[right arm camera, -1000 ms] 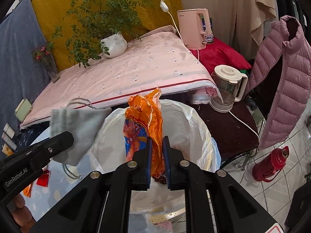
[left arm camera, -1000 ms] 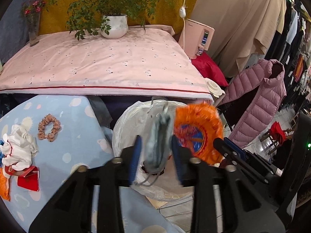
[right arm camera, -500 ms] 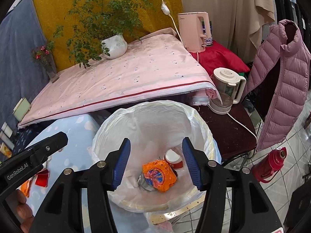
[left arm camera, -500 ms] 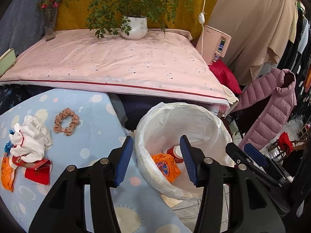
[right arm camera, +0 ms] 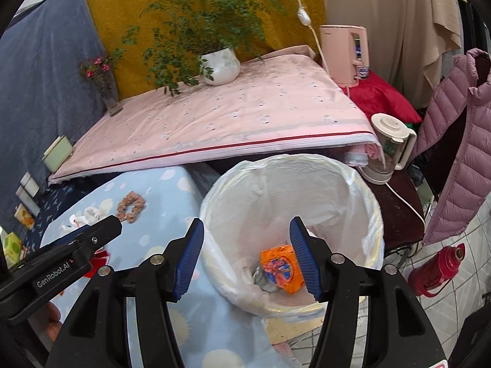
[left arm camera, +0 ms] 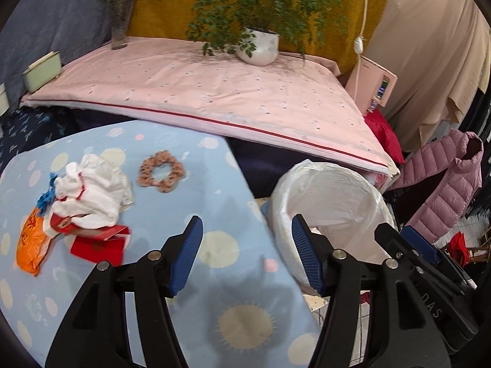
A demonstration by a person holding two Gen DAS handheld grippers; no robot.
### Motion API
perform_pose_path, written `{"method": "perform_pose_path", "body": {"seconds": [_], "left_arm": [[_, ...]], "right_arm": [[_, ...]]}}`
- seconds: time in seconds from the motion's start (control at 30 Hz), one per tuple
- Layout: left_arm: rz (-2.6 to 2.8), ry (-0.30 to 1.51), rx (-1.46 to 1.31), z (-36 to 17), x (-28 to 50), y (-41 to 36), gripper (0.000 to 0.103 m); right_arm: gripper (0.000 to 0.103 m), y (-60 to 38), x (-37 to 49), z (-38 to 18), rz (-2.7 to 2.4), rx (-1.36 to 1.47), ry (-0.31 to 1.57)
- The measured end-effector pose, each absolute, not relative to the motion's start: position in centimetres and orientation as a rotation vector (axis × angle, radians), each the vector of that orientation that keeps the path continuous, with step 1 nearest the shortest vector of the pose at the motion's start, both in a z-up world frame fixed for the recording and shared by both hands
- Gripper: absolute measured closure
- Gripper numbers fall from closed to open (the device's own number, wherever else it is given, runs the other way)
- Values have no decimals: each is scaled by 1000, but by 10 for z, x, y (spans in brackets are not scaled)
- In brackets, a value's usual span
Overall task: Collect trash
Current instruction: 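Grasp the large orange bag with the left tool while the right tool grasps the red envelope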
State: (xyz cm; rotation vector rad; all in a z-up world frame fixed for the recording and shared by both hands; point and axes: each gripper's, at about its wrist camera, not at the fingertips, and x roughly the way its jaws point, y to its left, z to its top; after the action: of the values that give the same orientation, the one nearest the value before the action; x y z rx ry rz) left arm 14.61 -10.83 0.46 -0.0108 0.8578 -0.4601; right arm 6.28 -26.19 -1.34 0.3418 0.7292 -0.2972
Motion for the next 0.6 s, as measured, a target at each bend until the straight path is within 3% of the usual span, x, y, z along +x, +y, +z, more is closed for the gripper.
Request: {"method": "perform_pose_path", "body": {"seconds": [0.43, 0.6], "left_arm": [[-284, 857, -116, -3, 152, -1, 35], [-188, 870, -173, -15, 157, 51, 32]], "right_arm": [[46, -182, 87, -11, -135, 310, 782], [41, -147, 99, -15, -74, 307, 806]]}}
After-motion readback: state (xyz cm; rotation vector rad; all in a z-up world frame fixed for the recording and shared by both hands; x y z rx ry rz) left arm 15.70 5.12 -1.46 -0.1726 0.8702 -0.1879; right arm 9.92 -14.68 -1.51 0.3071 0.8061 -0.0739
